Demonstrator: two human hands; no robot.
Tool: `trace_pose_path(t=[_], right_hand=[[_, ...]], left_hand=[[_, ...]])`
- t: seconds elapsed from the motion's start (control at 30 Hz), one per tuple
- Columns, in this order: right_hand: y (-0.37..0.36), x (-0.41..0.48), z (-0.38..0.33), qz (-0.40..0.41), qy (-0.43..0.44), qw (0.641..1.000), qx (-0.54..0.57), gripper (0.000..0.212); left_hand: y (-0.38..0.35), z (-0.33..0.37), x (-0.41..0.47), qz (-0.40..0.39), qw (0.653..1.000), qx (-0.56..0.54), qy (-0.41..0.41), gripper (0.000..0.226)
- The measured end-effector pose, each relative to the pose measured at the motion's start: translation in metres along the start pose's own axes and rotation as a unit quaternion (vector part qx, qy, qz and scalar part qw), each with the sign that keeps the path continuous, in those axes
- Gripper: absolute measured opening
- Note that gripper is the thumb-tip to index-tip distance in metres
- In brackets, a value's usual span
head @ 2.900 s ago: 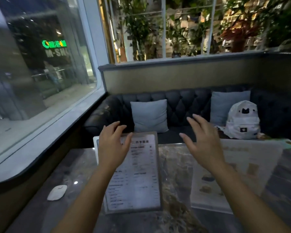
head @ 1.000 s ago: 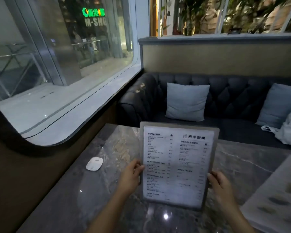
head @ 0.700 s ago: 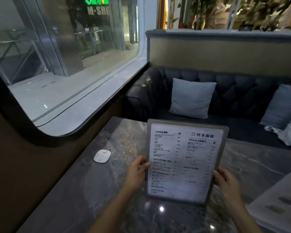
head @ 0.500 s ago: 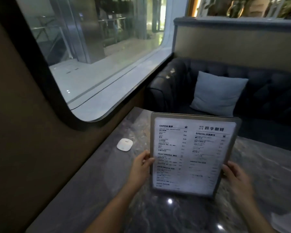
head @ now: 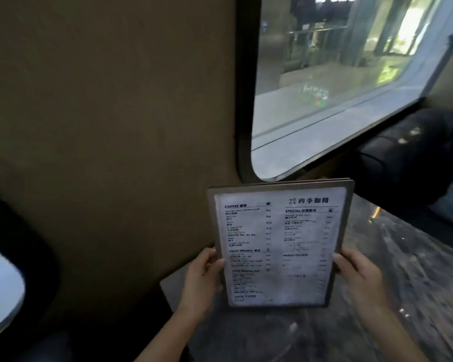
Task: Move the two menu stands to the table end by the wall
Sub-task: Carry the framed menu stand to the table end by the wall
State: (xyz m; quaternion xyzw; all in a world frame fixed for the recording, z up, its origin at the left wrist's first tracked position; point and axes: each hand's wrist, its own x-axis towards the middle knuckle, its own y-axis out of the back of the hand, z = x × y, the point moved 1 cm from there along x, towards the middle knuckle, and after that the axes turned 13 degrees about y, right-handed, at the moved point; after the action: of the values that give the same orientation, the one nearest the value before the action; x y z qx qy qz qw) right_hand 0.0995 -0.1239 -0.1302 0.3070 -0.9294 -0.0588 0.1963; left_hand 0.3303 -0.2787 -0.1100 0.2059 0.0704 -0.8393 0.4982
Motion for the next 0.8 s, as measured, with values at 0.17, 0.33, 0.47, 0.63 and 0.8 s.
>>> trace_pose_path(t=[0.17,0.33,0.47,0.63,0.8], right_hand=[[-0.041,0.001,-0.002,-0.086,-0.012,0.996,0.023,0.020],[-0.066,-0.004,-0.004,-0.118,-0.017,0.991,0.066,0.025],[-0.073,-0.005,-0.005,-0.130,-0.027,0.988,0.083,0.021],[-0.076,-0.008,-0.002,-0.126,-0.053,0.985,0.101,0.019],[-0.075,-0.010,0.001,-0.120,-0.060,0.986,0.102,0.018]], left_hand=[[0.038,-0.023,-0.008,0.073,0.992,-0.077,0.062,0.013],[0.059,-0.037,-0.017,0.075,0.986,-0.127,0.073,0.014],[0.065,-0.039,-0.021,0.083,0.991,-0.090,0.051,0.014],[0.067,-0.039,-0.023,0.097,0.991,-0.070,0.053,0.012],[0.068,-0.041,-0.019,0.085,0.993,-0.068,0.049,0.011]])
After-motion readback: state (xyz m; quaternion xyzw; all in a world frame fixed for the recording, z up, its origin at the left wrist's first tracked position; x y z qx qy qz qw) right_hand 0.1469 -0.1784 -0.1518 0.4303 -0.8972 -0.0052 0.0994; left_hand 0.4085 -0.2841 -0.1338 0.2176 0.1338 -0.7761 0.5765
